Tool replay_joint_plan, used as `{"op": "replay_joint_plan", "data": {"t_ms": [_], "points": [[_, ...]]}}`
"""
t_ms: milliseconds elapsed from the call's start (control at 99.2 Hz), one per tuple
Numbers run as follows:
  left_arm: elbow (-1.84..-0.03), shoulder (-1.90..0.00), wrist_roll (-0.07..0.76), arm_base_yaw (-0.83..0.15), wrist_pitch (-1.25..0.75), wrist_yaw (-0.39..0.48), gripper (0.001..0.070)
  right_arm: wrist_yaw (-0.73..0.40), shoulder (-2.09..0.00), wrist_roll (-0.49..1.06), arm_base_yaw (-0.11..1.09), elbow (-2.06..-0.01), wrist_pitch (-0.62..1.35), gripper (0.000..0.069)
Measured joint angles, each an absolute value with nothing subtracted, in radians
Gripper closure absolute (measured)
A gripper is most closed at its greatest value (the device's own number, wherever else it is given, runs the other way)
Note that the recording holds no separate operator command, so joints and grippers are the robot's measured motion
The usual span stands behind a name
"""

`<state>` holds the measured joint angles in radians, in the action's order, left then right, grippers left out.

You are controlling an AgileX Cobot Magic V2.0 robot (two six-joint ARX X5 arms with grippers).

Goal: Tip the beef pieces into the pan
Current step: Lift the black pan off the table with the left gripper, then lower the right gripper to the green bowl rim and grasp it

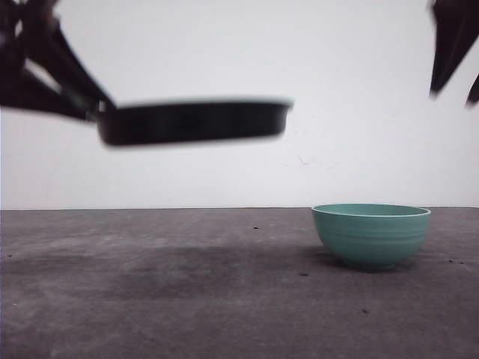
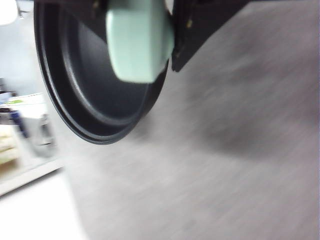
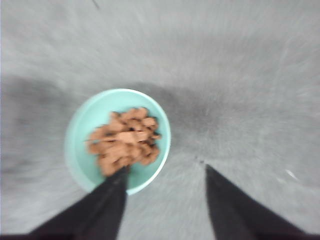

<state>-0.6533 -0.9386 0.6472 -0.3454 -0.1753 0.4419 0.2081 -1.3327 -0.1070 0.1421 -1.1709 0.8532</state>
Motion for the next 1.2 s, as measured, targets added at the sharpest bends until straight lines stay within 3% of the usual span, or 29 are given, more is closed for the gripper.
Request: {"op": "replay_joint_plan", "data": {"t_ms": [302, 524, 736, 1200], "points": [[-0.655, -0.843, 0.643, -0.352, -0.323, 0.446, 0.065, 0.248, -1.596, -0.101, 0.141, -1.168, 0.815, 0.0437], [-0.655, -0.831, 0.642, -0.352, -0.343, 0.448, 0.065, 0.288, -1.636, -0.113, 0.148, -1.168, 0.746, 0.0446], [-0.655, -0.831, 0.64, -0.352, -0.341, 0.448, 0.065, 0.288, -1.658, -0.154, 0.156, -1.168, 0.682, 0.0554], [-0.655, -0.831, 0.64, -0.352, -0.343, 0.457, 0.065, 0.266, -1.727, -0.196, 0.157, -1.168, 0.677, 0.0577]]}}
